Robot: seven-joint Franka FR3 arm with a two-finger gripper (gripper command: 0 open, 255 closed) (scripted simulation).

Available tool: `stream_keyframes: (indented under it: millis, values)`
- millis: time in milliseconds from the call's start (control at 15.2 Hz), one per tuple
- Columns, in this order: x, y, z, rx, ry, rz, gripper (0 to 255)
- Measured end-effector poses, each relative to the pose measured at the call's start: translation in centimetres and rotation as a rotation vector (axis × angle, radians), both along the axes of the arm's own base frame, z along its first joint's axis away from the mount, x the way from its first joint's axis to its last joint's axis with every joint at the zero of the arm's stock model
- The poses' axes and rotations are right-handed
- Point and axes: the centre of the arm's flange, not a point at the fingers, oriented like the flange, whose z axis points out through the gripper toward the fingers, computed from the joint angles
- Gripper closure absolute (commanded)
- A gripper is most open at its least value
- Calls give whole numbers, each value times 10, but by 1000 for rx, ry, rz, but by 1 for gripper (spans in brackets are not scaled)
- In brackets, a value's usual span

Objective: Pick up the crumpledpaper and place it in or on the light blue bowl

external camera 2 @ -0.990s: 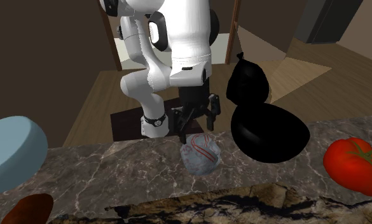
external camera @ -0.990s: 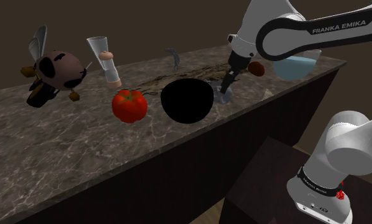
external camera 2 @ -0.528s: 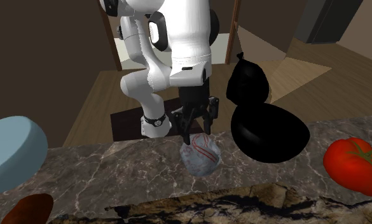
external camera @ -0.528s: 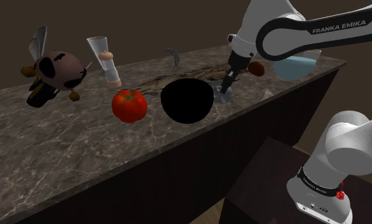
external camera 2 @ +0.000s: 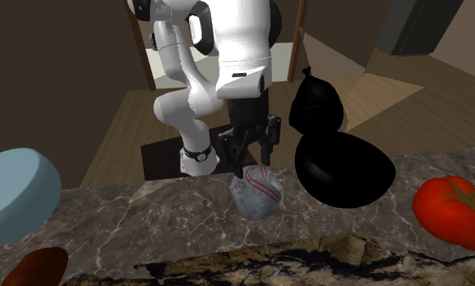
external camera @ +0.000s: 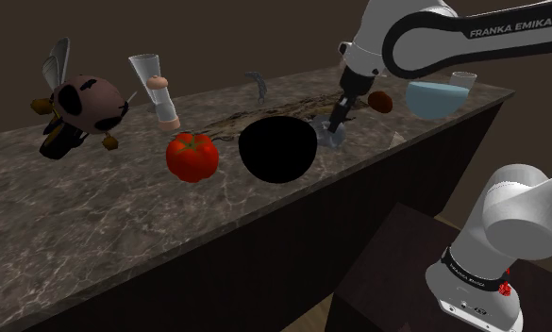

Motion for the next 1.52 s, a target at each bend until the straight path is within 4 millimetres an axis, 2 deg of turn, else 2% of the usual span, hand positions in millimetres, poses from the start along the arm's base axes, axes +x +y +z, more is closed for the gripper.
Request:
stream_keyframes:
  millis: [1518]
  values:
    - [1, 0, 121, 0, 0, 0, 255]
